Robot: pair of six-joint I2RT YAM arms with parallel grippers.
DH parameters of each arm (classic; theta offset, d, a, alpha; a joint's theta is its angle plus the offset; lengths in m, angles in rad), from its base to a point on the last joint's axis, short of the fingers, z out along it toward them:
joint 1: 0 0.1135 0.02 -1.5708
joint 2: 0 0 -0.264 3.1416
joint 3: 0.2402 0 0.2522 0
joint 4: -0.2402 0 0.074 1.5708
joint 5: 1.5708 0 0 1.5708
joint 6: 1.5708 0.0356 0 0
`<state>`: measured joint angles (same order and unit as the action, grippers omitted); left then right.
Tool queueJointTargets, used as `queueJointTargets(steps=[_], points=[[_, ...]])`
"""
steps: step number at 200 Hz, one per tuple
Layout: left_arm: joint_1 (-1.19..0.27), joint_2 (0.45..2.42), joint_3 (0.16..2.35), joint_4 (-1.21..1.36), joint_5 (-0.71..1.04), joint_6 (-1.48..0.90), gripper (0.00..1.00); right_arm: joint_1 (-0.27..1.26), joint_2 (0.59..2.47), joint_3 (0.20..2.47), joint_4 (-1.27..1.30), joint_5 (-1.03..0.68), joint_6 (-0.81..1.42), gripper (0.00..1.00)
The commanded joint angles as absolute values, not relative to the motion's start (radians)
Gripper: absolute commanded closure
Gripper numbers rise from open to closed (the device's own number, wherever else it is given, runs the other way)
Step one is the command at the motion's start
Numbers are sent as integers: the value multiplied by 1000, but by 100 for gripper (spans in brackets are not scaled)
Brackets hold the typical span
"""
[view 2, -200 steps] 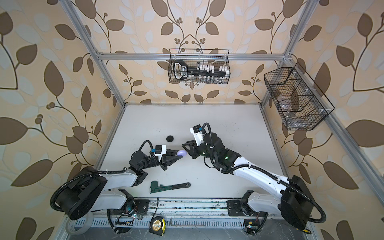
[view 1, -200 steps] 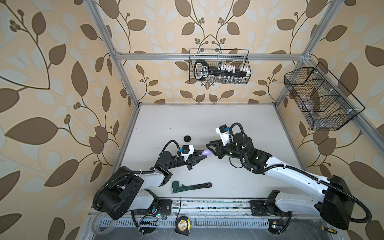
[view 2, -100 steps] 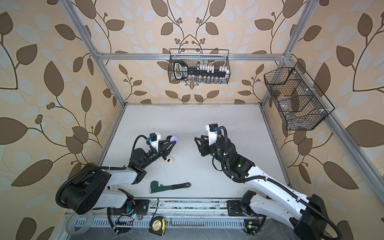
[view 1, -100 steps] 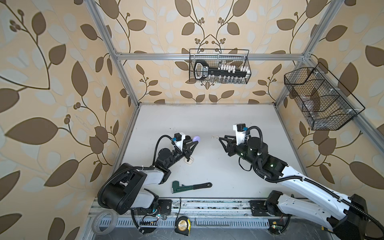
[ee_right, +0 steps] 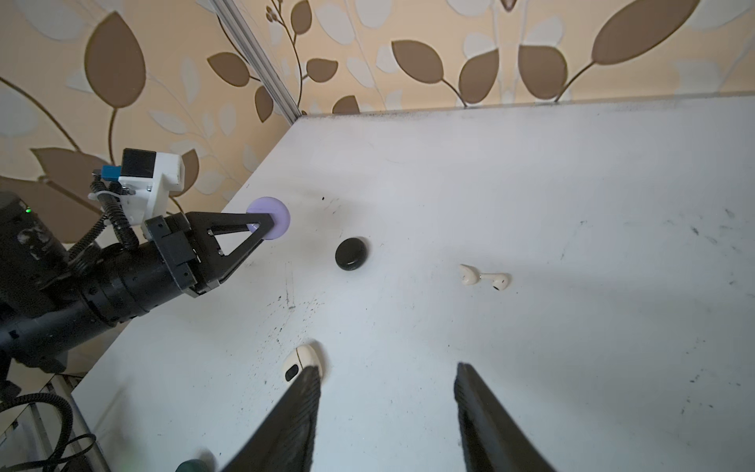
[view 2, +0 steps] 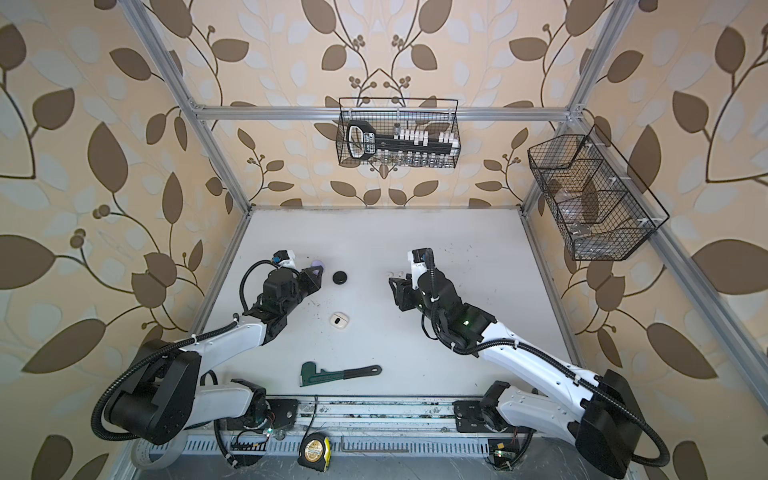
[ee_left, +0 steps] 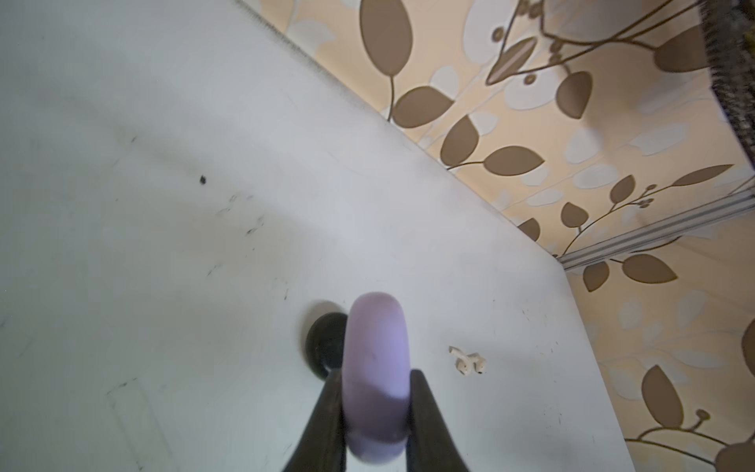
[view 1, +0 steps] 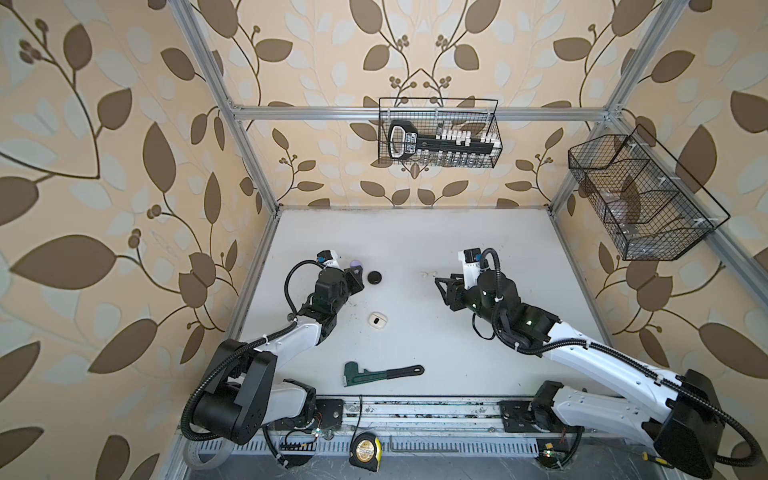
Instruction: Insert the wireless bluetooth earbuds into the charging case
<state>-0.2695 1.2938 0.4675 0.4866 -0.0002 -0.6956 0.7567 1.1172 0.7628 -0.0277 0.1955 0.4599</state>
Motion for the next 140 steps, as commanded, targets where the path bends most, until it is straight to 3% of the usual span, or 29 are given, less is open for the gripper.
queueJointTargets(steps=[1,101,113,140], points=[[-244,1348,524,387,16,-745,100,771,1170,825,-68,174,436,41],[-129,1575,574,374,169,-830,100,834,1426,998,-176,86,375,24],[-126,1577,575,364,167,-832,89,840,1442,1005,-178,84,369,21],[-123,1590,578,358,172,-838,81,843,1473,1025,-195,78,360,19]])
